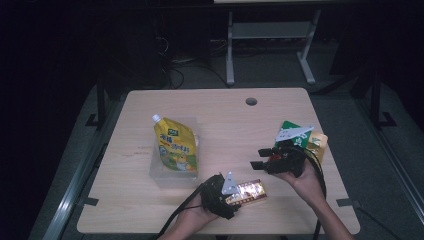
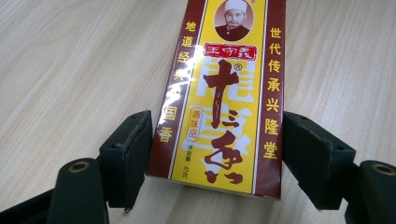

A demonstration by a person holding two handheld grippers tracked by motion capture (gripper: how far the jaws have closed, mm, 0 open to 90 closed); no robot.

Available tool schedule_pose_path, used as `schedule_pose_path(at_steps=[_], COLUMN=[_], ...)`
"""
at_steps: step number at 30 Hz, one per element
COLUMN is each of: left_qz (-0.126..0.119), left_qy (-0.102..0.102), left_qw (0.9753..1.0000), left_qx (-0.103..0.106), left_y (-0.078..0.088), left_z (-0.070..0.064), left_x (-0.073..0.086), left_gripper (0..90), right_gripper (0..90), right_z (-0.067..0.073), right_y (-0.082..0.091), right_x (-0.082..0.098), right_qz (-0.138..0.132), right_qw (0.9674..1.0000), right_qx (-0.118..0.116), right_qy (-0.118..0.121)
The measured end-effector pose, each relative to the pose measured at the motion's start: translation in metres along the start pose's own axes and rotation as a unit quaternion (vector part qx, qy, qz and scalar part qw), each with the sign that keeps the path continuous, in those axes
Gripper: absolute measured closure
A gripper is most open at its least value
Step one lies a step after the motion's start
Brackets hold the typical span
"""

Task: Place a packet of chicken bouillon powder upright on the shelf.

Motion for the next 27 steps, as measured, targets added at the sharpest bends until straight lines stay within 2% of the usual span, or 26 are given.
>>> schedule_pose_path(at_steps=[4, 6, 12, 16, 21, 24, 27], left_qz=[0.003, 0.004, 0.008, 0.005, -0.010, -0.007, -0.008], left_qy=[-0.002, -0.004, -0.008, 0.001, 0.014, 0.022, 0.022], left_qw=[1.0000, 1.0000, 0.9999, 1.0000, 0.9997, 0.9997, 0.9997], left_qx=[-0.001, -0.002, -0.003, -0.005, -0.015, -0.011, -0.007], left_y=[-0.001, -0.001, 0.000, 0.002, 0.003, 0.003, 0.003], left_z=[0.000, 0.000, -0.002, -0.002, -0.003, -0.002, -0.002], left_x=[0.000, 0.000, 0.000, 0.001, 0.003, 0.003, 0.003], left_gripper=[27.1, 27.1, 29.7, 31.0, 32.0, 31.9, 31.4], right_gripper=[34.4, 34.5, 32.0, 31.3, 30.3, 30.0, 29.8], right_z=[0.000, -0.001, -0.004, -0.006, -0.008, -0.008, -0.008], right_y=[0.003, 0.005, 0.009, 0.010, 0.008, 0.006, 0.005], right_x=[0.007, 0.010, 0.021, 0.027, 0.033, 0.035, 0.036], right_qz=[0.005, 0.006, 0.006, 0.013, 0.019, 0.025, 0.028], right_qw=[0.9999, 0.9999, 0.9996, 0.9992, 0.9989, 0.9986, 0.9986], right_qx=[0.004, 0.008, 0.012, 0.015, 0.016, 0.016, 0.018], right_qy=[-0.008, -0.003, -0.024, -0.036, -0.041, -0.044, -0.041])
Point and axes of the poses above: each handheld gripper's, and its own axes: y roughly backward along the jaws, x roughly out of its underside, z roughly to its left, the point moved 5 cm from there along -y, roughly forward along the jaws, and after that the axes turned 7 degrees about -z, right-handed, at the moved point
